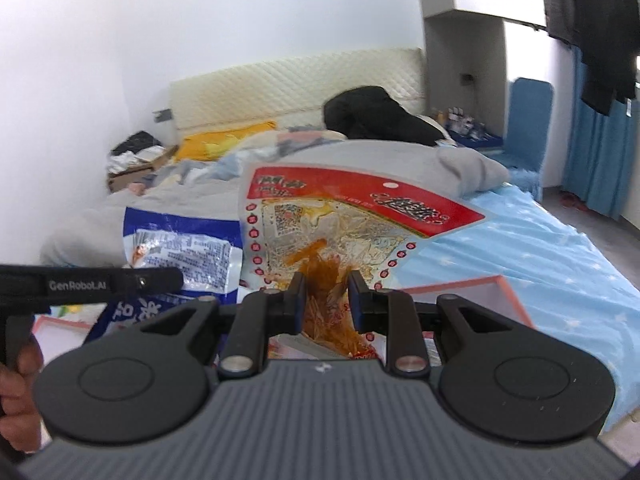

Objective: Organize snacks
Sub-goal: 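Carry the blue bag and red-labelled pack over the box with both tools, then open both tools to drop the blue bag and red-labelled pack into the box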

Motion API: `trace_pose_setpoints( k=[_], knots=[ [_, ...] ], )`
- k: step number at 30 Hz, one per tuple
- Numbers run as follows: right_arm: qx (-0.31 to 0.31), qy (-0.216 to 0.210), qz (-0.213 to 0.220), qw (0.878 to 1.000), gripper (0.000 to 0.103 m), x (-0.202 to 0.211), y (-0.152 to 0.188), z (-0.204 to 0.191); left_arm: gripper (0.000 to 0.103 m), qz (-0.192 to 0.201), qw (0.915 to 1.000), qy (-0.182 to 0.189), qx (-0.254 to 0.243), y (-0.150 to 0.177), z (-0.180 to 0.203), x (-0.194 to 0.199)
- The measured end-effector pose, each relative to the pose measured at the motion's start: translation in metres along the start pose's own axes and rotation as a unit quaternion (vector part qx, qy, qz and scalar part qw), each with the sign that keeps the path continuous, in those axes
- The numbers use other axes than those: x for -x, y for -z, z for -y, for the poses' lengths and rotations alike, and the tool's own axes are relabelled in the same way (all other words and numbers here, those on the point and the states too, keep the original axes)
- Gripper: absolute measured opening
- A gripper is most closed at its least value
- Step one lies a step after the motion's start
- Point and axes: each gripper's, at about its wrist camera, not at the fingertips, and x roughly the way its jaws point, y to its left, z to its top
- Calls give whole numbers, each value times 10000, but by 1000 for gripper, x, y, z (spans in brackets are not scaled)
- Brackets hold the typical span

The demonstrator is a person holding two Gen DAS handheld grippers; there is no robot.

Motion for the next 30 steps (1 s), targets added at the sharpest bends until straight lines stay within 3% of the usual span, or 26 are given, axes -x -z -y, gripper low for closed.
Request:
trace_pose_setpoints(
  k=[11,18,24,30],
  knots=[
    [-459,516,-968,9929,25,-64,26,75,23,-970,9945,147,-365,7,39,-120],
    [-674,526,-1553,9842,26,-101,57,99,23,-1631,9853,156,-489,25,50,-190],
    [-825,515,-1783,9791,27,-118,72,119,23,-2019,9781,115,-496,35,55,-223],
    [-911,485,-1874,9768,29,-123,76,127,24,-2155,9754,86,-463,39,54,-237]
  ],
)
